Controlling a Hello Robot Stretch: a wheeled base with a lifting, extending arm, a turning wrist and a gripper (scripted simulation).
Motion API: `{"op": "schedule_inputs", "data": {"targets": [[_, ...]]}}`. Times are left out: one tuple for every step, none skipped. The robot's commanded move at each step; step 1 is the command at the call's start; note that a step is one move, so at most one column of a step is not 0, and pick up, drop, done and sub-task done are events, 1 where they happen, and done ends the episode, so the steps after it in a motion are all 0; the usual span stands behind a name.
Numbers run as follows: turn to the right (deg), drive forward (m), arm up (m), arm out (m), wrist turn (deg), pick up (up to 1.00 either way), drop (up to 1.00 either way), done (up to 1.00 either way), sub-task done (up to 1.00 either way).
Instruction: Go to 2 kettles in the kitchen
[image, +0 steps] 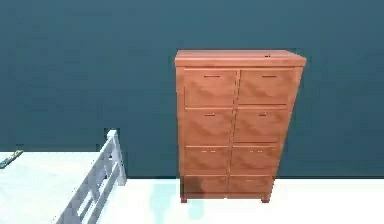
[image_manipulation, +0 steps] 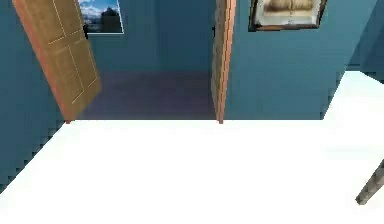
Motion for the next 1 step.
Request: {"op": "schedule_inputs", "data": {"targets": [[45.0,0.0,0.0,0.0,0.0,0.0,0.0,0.0,0.0]]}}
